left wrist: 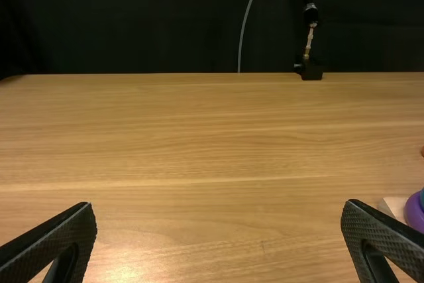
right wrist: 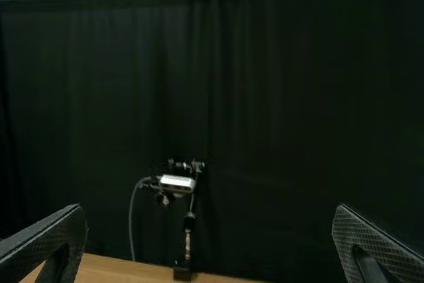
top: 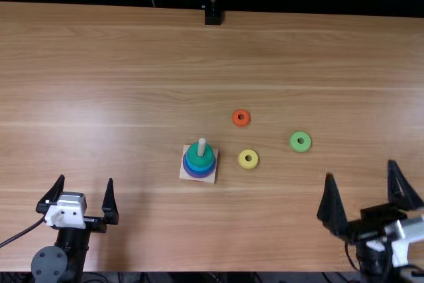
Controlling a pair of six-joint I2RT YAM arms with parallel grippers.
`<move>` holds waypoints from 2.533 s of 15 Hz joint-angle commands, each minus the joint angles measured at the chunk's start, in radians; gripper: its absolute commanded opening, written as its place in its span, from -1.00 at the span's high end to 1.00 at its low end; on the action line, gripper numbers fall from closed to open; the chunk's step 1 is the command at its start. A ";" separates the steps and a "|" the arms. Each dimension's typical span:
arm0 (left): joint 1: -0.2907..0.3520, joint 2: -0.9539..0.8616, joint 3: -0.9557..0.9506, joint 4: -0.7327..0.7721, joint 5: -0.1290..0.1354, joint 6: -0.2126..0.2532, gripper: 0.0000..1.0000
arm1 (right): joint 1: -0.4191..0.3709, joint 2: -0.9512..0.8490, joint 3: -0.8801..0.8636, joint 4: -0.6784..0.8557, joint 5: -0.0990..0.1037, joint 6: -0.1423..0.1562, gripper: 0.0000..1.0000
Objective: Build the Hanoi tower: stack the rings onto the peg from bottom to top in this color order: purple, dark blue, light blue, dark green, light green, yellow, orange.
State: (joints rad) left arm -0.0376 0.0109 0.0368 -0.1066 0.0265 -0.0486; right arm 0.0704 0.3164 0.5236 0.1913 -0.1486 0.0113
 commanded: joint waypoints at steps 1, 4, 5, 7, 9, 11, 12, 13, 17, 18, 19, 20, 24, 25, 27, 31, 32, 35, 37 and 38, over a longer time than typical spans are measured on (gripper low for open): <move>0.007 -0.011 -0.037 -0.006 -0.008 0.014 -1.00 | -0.023 0.110 0.067 -0.008 0.023 0.000 -1.00; 0.007 -0.011 -0.037 -0.006 -0.008 0.014 -1.00 | -0.026 0.286 0.116 -0.027 0.025 -0.009 -1.00; 0.007 -0.011 -0.037 -0.006 -0.008 0.014 -1.00 | -0.026 0.348 0.116 -0.043 0.029 -0.009 -1.00; 0.007 -0.011 -0.037 -0.006 -0.008 0.014 -1.00 | -0.029 0.452 0.122 -0.051 0.038 -0.017 -1.00; 0.007 -0.011 -0.037 -0.006 -0.008 0.014 -1.00 | -0.029 0.555 0.139 -0.062 0.038 -0.059 -1.00; 0.007 -0.011 -0.037 -0.006 -0.008 0.014 -1.00 | -0.029 0.665 0.185 -0.121 0.040 -0.078 -1.00; 0.007 -0.011 -0.037 -0.006 -0.008 0.014 -1.00 | -0.029 0.736 0.219 -0.176 0.044 -0.072 -1.00; 0.007 -0.011 -0.037 -0.006 -0.008 0.014 -1.00 | -0.029 0.802 0.248 -0.214 0.049 -0.070 -1.00; 0.007 -0.011 -0.037 -0.006 -0.008 0.014 -1.00 | -0.030 1.037 0.358 -0.288 0.055 -0.065 -1.00; 0.007 -0.011 -0.037 -0.006 -0.008 0.014 -1.00 | -0.043 1.084 0.394 -0.332 0.055 -0.044 -1.00; 0.007 -0.011 -0.037 -0.006 -0.008 0.014 -1.00 | -0.061 1.141 0.421 -0.367 0.057 -0.006 -1.00; 0.007 -0.011 -0.037 -0.006 -0.008 0.014 -1.00 | -0.066 1.193 0.446 -0.399 0.057 0.018 -1.00; 0.007 -0.011 -0.037 -0.006 -0.008 0.014 -1.00 | -0.067 1.282 0.510 -0.498 0.057 0.020 -1.00; 0.007 -0.011 -0.037 -0.006 -0.008 0.014 -1.00 | -0.067 1.299 0.521 -0.533 0.057 0.018 -1.00; 0.007 -0.011 -0.037 -0.006 -0.008 0.014 -1.00 | -0.067 1.343 0.530 -0.555 0.060 0.015 -1.00; 0.007 -0.011 -0.037 -0.006 -0.008 0.014 -1.00 | -0.072 1.422 0.550 -0.596 0.062 0.015 -1.00; 0.007 -0.011 -0.037 -0.006 -0.008 0.014 -1.00 | -0.073 1.434 0.553 -0.610 0.062 0.016 -1.00; 0.007 -0.011 -0.037 -0.006 -0.008 0.014 -1.00 | -0.073 1.455 0.566 -0.612 0.064 0.018 -1.00; 0.007 -0.011 -0.037 -0.006 -0.008 0.014 -1.00 | -0.073 1.475 0.576 -0.608 0.126 0.020 -1.00; 0.007 -0.011 -0.037 -0.006 -0.008 0.014 -1.00 | -0.072 1.483 0.576 -0.608 0.174 0.022 -1.00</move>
State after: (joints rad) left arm -0.0376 0.0109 0.0372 -0.1066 0.0265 -0.0479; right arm 0.0105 1.7767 1.0748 -0.4187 -0.0326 0.0250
